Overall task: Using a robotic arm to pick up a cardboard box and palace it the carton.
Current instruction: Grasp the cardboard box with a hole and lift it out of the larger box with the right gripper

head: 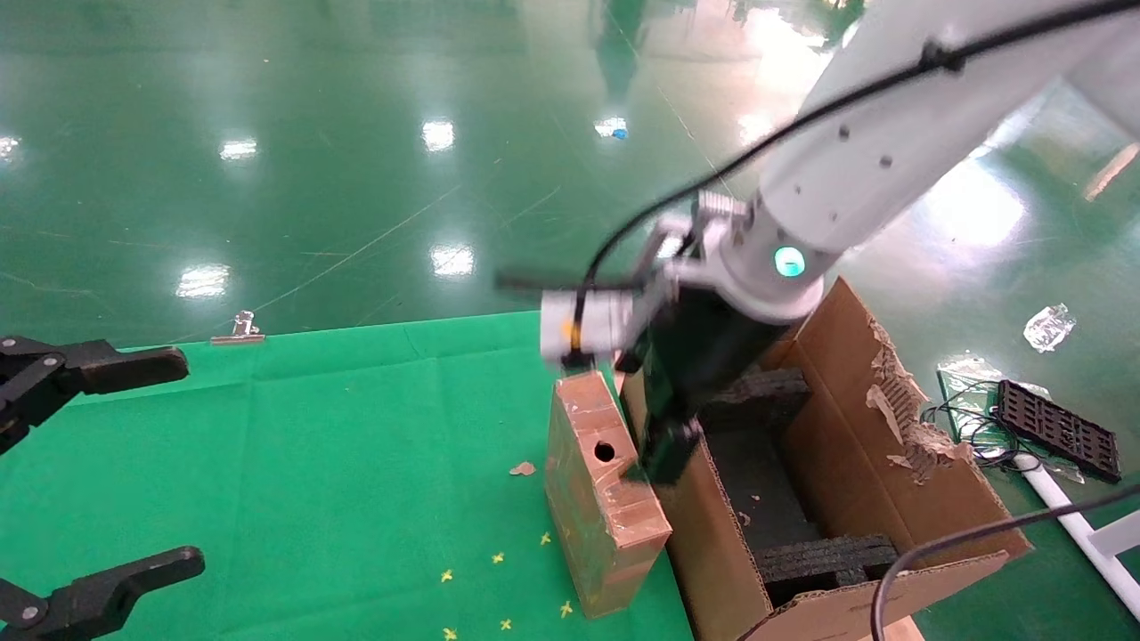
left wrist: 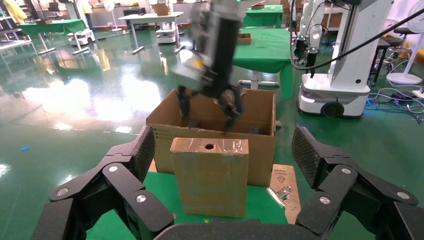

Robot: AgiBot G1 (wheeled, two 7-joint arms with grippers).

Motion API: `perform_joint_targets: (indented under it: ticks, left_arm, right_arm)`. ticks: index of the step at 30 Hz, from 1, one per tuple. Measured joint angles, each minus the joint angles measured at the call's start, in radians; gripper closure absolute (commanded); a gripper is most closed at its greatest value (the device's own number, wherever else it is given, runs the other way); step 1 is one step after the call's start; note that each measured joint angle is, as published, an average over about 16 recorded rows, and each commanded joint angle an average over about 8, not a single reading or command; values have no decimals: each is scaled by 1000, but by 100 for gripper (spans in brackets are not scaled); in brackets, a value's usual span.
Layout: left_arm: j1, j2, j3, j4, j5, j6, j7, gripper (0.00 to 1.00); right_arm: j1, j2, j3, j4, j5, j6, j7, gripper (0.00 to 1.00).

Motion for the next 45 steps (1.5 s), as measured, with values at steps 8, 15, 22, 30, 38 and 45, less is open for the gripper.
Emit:
perform_joint_targets:
  ticks: [8, 15, 22, 30, 38, 45]
  left_arm:
    - [0, 0, 1, 0, 0, 0, 0, 0]
    - [0, 0, 1, 0, -1, 0, 1, 0]
    - [0, -1, 2, 0, -1, -1, 1, 0]
    - [0, -1, 2, 0, -1, -1, 1, 18]
    - [-1, -1, 3, 0, -2, -1, 1, 94]
    - [-1, -1, 3, 0, -2, -1, 2, 100]
  right_arm:
    - [9, -66, -60, -219, 81, -24, 248, 0]
    - [-23, -128, -130, -404, 150, -23, 311, 0]
    - [-70, -177, -177, -522, 183, -12, 299, 25]
    - [-104, -215, -204, -598, 194, -9, 275, 100]
    - [-108, -227, -230, -616, 205, -15, 270, 100]
    - [-107, -229, -259, -611, 216, -17, 276, 100]
